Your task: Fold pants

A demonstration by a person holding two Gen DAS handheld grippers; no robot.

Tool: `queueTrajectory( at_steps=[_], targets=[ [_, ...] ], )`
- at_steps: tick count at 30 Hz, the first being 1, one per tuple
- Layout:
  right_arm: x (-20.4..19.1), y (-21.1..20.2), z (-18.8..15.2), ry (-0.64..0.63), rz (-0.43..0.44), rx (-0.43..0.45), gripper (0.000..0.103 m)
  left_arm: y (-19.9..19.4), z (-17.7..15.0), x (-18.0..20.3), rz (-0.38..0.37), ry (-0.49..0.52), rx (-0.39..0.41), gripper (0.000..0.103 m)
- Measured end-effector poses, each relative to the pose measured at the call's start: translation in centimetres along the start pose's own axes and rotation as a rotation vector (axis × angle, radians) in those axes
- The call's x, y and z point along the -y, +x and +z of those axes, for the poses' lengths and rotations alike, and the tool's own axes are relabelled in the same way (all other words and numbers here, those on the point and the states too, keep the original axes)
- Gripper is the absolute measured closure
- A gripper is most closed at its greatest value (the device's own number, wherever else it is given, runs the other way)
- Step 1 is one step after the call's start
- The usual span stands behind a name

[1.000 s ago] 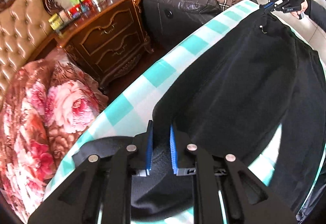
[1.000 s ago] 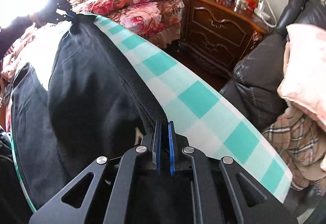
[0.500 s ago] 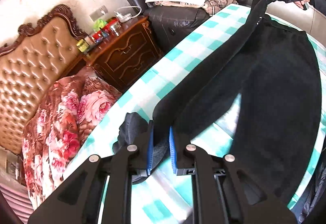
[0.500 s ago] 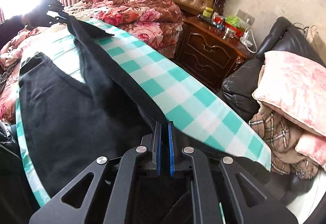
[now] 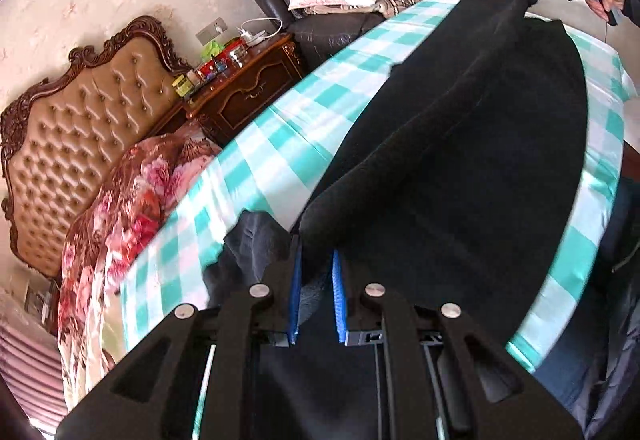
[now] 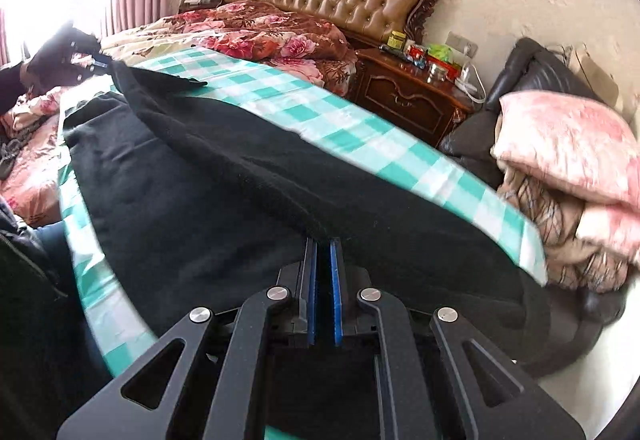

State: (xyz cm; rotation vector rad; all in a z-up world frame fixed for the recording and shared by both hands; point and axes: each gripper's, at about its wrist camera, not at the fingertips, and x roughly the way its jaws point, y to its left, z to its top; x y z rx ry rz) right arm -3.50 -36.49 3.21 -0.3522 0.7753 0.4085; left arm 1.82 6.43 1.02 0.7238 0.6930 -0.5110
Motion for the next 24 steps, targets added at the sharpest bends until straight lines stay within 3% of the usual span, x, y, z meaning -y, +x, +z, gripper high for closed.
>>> queueTrajectory(
  at_steps=[6,11,13,14,15,17,21,24],
  targets=[
    [-2.3,1.4,-5.0,0.082,0.021,-0.051,0.096,-0.1,-3.2,4.8,0.033,0.012,-0.038,0.089],
    [-2.6,1.7,-7.7,0.224,0.03,0.008,0.095,1.3,-5.6,7.0,0.048,0.002,-0.075,0.089],
    [-2.1,1.3,-8.6,0.341,0.043,0.044,0.086,1.8,-6.3,7.1,0.04,-0.022,-0.076,0.089],
    [-1.9,0.9,-9.3,0.414,0.058,0.064,0.075,2.0,-6.6,7.3,0.044,-0.034,-0.073,0.089],
    [-1.6,0.4,-10.0,0.482,0.058,0.085,0.05,2.1,-6.8,7.4,0.049,-0.039,-0.071,0.089],
    [-0.7,-0.8,-11.7,0.624,0.012,0.119,0.017,2.1,-7.0,7.6,0.059,-0.048,-0.066,0.089],
    [1.6,-2.4,-14.9,0.898,0.044,0.21,0.017,2.2,-6.8,7.3,0.074,-0.051,-0.06,0.086],
    [2.4,-2.6,-15.2,0.944,0.043,0.239,0.019,2.7,-7.0,7.4,0.071,-0.049,-0.066,0.085]
  ],
)
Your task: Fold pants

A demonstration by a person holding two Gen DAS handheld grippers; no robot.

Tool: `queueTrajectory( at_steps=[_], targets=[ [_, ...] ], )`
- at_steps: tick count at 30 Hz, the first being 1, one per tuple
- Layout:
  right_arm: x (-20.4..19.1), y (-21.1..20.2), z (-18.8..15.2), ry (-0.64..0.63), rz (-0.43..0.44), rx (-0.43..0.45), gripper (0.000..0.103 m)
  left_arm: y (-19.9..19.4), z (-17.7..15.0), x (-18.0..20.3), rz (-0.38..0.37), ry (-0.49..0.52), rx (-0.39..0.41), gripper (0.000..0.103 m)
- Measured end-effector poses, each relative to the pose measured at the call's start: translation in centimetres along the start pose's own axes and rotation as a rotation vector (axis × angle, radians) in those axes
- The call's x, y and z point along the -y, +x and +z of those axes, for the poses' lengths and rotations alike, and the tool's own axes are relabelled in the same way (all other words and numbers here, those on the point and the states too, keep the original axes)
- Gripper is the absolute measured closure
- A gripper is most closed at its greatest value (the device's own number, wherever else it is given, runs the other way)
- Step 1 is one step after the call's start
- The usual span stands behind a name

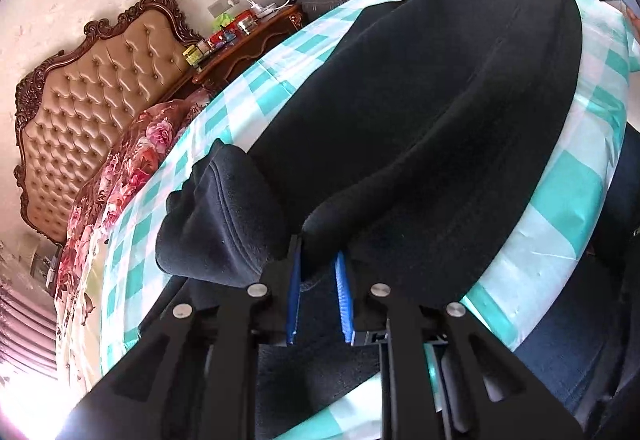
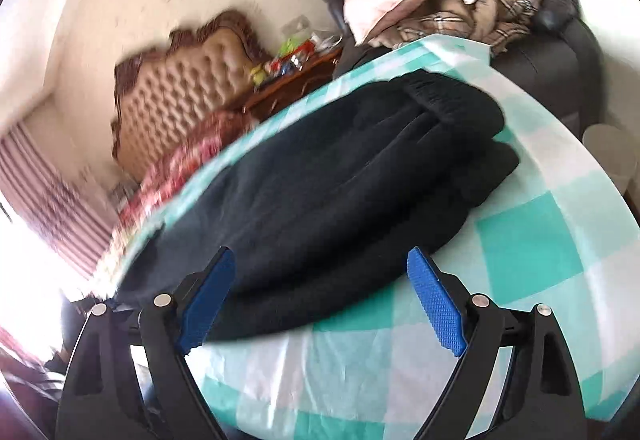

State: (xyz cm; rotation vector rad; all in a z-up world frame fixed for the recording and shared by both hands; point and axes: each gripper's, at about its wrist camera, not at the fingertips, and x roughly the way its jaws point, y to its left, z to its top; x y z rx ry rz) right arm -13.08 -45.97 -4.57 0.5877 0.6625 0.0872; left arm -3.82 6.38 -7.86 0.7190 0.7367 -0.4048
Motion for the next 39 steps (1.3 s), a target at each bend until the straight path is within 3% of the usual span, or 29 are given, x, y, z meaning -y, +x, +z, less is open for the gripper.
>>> queueTrajectory(
  at_steps=[6,9,13,14,15,16,18,22,27,35,37,38,39],
  targets=[
    [0.2,1.8,1.1,0.025,-0.053,-0.011,0.034,0.5,-0.4,0.4,0.005,-0.022,0.005,0.081],
    [1.1,3.1,1.6,0.067,-0.111,-0.061,0.037,0.7,-0.4,0.5,0.011,-0.026,0.008,0.08],
    [1.4,3.2,2.2,0.11,-0.118,-0.035,0.04,1.4,-0.2,1.1,0.033,-0.002,0.007,0.075],
    [1.3,3.3,2.5,0.107,-0.135,-0.025,0.051,1.7,-0.1,1.2,0.038,-0.003,0.006,0.08],
    [1.0,3.6,2.7,0.092,-0.166,-0.029,0.079,1.8,0.0,1.2,0.034,-0.008,0.007,0.083],
    [0.9,4.0,3.0,0.086,-0.19,-0.045,0.087,1.7,0.0,1.0,0.029,-0.012,0.008,0.087],
    [0.2,4.0,3.5,0.063,-0.214,-0.032,0.092,1.4,0.2,0.5,0.021,-0.025,0.019,0.089],
    [-2.8,2.2,4.7,-0.029,-0.228,0.018,0.094,-0.6,0.9,-0.5,0.045,-0.034,0.057,0.09],
    [-4.0,-0.2,5.0,-0.046,-0.203,0.053,0.095,-3.7,2.0,-1.8,0.079,-0.024,0.093,0.09],
    [0.9,2.3,1.3,0.054,-0.269,-0.081,0.094,-0.7,-1.1,0.9,-0.006,-0.026,-0.015,0.085],
    [1.1,1.4,1.4,0.08,-0.277,-0.082,0.075,-0.4,-1.7,1.0,-0.018,-0.042,-0.017,0.078],
    [0.9,0.7,1.5,0.07,-0.311,-0.08,0.059,-0.8,-1.9,0.9,-0.028,-0.057,0.002,0.066],
    [0.0,-0.7,1.9,0.024,-0.384,-0.063,0.054,-1.2,-2.1,0.6,-0.065,-0.074,0.014,0.055]
  ],
)
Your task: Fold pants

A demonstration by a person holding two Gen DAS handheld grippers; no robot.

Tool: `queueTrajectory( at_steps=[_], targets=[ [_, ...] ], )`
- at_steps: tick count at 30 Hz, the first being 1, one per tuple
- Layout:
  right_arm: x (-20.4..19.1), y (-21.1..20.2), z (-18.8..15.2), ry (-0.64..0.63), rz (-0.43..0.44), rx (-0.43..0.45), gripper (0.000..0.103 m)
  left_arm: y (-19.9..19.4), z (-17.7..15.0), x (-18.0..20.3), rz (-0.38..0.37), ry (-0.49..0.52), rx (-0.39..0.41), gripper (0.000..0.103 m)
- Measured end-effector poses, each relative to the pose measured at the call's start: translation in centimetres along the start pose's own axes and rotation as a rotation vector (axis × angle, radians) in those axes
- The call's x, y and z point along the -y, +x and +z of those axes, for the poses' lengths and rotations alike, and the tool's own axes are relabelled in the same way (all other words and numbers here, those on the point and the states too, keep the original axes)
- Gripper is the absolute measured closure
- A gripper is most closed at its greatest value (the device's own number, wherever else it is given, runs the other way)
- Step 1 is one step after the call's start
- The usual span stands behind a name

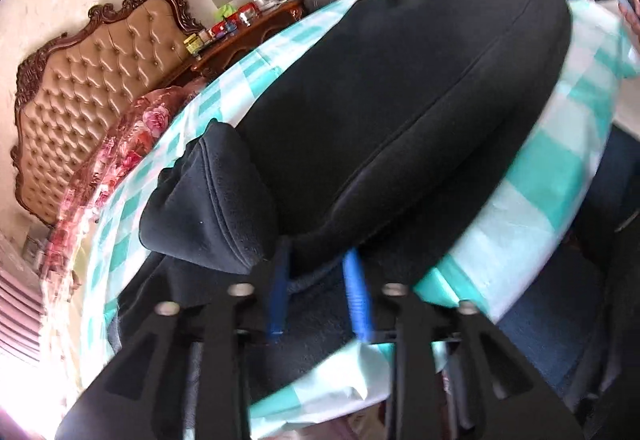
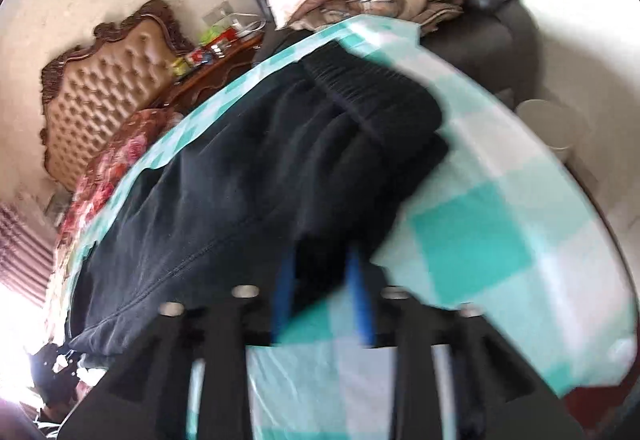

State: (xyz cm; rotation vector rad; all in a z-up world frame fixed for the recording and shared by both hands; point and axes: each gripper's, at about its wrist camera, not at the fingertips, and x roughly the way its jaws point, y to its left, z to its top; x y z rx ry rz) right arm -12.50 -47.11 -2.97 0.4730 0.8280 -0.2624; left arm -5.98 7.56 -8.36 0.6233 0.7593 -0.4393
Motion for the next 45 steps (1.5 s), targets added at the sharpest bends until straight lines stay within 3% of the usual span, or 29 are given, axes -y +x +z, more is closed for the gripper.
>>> queueTrajectory(
  at_steps=[2,4,6,7,10,12,14,18,22,24,25,28,30,32,34,40,45],
  targets=[
    [-0.9,-2.4,0.5,-0.086,-0.067,0.066,0.054,-1.7,-0.3,-0.8,-0.079,-0.049,0.038,0.011],
    [-2.2,-3.9,1.1,-0.144,-0.091,0.109,0.054,-3.3,-0.4,-2.0,-0.169,-0.108,0.065,0.009],
    [-4.3,-4.7,1.9,-0.186,-0.039,0.144,0.053,-5.0,-0.1,-4.1,-0.229,-0.203,0.111,0.009],
    [-5.7,-4.7,2.3,-0.207,0.001,0.151,0.052,-5.7,0.5,-5.5,-0.219,-0.248,0.138,0.005],
    [-11.8,-3.6,2.5,-0.338,0.115,0.155,0.044,-5.9,3.3,-10.0,-0.039,-0.389,0.152,0.001],
    [-16.2,-2.0,2.3,-0.431,0.178,0.138,0.039,-3.7,6.5,-12.7,0.082,-0.463,0.071,0.002],
    [-20.2,-0.4,1.6,-0.52,0.231,0.112,0.038,-0.6,9.7,-14.1,0.127,-0.494,-0.042,0.002],
    [-26.6,2.3,-0.4,-0.661,0.294,0.074,0.032,6.6,15.1,-14.1,0.273,-0.451,-0.218,0.002],
    [-29.7,3.6,-1.5,-0.715,0.346,0.023,0.029,13.6,17.7,-13.7,0.3,-0.44,-0.371,0.002],
    [-30.3,3.9,-1.9,-0.732,0.36,0.017,0.024,15.8,17.0,-13.8,0.296,-0.442,-0.428,0.003],
    [-30.3,4.1,-1.9,-0.731,0.363,0.011,0.023,16.5,16.6,-13.7,0.303,-0.442,-0.456,0.01],
    [-29.8,4.9,-1.3,-0.702,0.365,-0.014,0.023,19.2,14.5,-14.1,0.263,-0.521,-0.554,0.056],
    [-29.5,5.4,-0.8,-0.679,0.365,-0.02,0.022,19.2,13.8,-14.3,0.251,-0.548,-0.529,0.061],
    [-29.2,5.9,-0.5,-0.658,0.366,-0.03,0.022,18.6,13.5,-14.5,0.243,-0.561,-0.5,0.077],
    [-28.9,6.3,-0.2,-0.639,0.37,-0.041,0.022,17.2,13.0,-15.1,0.22,-0.614,-0.437,0.081],
    [-29.0,6.4,-0.4,-0.629,0.391,-0.047,0.022,7.4,11.1,-17.1,0.191,-0.765,-0.179,0.083],
    [-29.5,6.8,-1.0,-0.627,0.4,-0.07,0.022,0.0,7.6,-18.0,0.163,-0.877,-0.021,0.084]
  ],
)
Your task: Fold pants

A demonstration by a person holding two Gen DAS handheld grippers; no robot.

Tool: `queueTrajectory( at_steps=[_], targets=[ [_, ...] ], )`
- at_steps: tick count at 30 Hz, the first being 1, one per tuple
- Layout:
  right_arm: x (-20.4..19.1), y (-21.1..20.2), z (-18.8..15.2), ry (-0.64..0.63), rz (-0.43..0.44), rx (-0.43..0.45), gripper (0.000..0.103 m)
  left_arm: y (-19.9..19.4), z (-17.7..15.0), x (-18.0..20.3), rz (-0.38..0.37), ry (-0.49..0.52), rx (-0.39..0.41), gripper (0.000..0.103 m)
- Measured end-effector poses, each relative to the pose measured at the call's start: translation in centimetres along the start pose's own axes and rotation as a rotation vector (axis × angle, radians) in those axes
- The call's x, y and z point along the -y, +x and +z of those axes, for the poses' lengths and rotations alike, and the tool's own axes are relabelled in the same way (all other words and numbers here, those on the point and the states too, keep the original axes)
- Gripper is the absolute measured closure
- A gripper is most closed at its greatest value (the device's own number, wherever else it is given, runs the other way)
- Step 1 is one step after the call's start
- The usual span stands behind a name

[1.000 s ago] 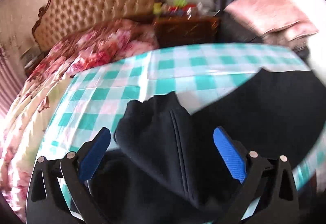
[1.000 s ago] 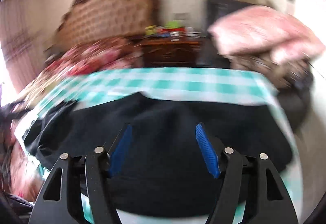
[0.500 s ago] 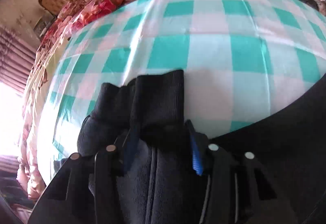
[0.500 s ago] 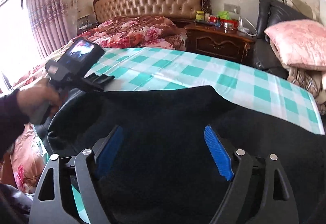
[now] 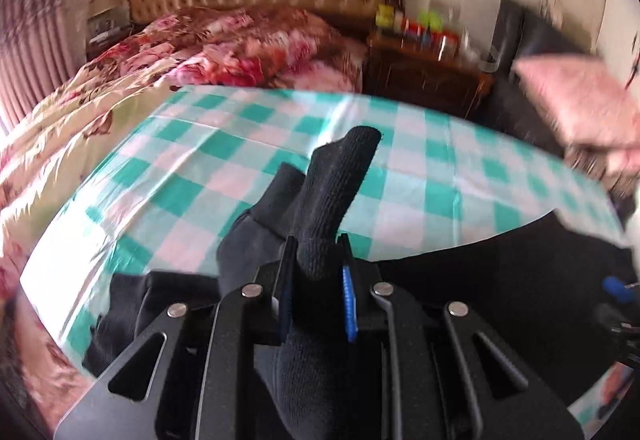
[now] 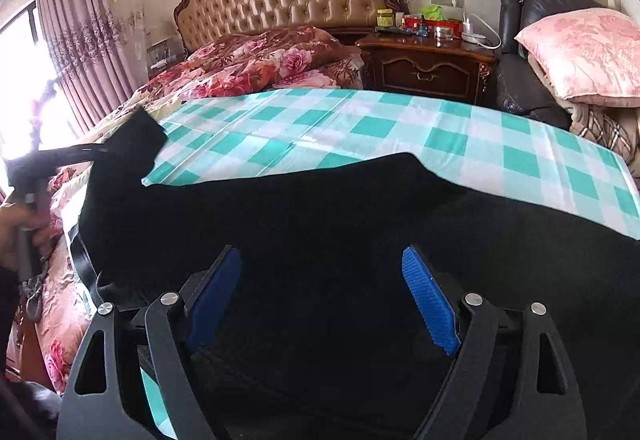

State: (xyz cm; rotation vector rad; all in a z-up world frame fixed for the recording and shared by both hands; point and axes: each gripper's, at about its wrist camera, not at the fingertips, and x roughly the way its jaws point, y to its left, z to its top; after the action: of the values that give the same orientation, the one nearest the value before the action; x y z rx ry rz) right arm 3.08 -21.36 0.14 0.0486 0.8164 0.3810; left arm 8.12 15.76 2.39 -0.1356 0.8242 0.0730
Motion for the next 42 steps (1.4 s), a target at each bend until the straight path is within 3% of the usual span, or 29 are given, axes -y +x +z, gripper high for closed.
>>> queueTrajectory(
  at_steps=[6,10,15,21,24,26,28,30,31,32,33,34,36,40,42],
  targets=[
    [-1.5,0.0,-0.6,-0.036,0.01,-0.011,0.022,-5.3,-4.8,-4.9,-0.05,-0.113,0.128,0.083],
    [-1.9,0.0,-0.9,-0.035,0.008,-0.022,0.022,-5.2,-8.5,-10.0,-0.079,-0.285,0.121,0.083],
    [-2.4,0.2,-1.3,-0.035,0.001,-0.041,0.022,-3.8,-11.2,-14.6,-0.145,-0.422,0.131,0.083],
    [-2.5,0.6,-2.3,-0.046,-0.019,-0.072,0.021,-1.0,-14.7,-19.2,-0.222,-0.615,0.057,0.08],
    [-2.3,0.5,-3.2,-0.039,-0.03,-0.098,0.021,-1.1,-15.1,-19.6,-0.28,-0.631,0.078,0.061],
    [-2.4,0.0,-3.8,-0.051,-0.023,-0.105,0.021,-1.4,-14.5,-19.1,-0.324,-0.612,0.097,0.026],
    [-2.6,-0.5,-4.6,-0.082,-0.005,-0.112,0.021,-1.3,-13.8,-18.1,-0.333,-0.596,0.105,0.015],
    [-3.2,-0.9,-5.5,-0.134,0.033,-0.124,0.021,-1.2,-13.1,-16.7,-0.26,-0.554,0.097,0.017],
    [-3.5,-1.0,-6.0,-0.159,0.05,-0.133,0.021,-1.2,-12.9,-16.1,-0.224,-0.533,0.093,0.03],
    [-3.8,-1.0,-6.3,-0.177,0.062,-0.141,0.021,-1.4,-12.9,-15.9,-0.197,-0.527,0.087,0.058],
    [-4.4,-1.1,-6.9,-0.213,0.093,-0.155,0.021,-1.4,-12.9,-16.0,-0.185,-0.533,0.077,0.072],
    [-4.8,-1.1,-7.2,-0.234,0.11,-0.159,0.021,-1.5,-13.1,-16.4,-0.2,-0.566,0.067,0.079],
    [-5.9,-0.9,-8.0,-0.295,0.137,-0.165,0.021,-2.0,-13.3,-17.3,-0.216,-0.612,0.072,0.082],
    [-7.2,0.1,-9.1,-0.391,0.119,-0.192,0.023,-3.7,-12.3,-17.5,-0.241,-0.596,0.085,0.083],
    [-7.4,0.2,-9.1,-0.412,0.119,-0.183,0.039,-4.1,-11.7,-17.3,-0.25,-0.585,0.086,0.083]
  ],
)
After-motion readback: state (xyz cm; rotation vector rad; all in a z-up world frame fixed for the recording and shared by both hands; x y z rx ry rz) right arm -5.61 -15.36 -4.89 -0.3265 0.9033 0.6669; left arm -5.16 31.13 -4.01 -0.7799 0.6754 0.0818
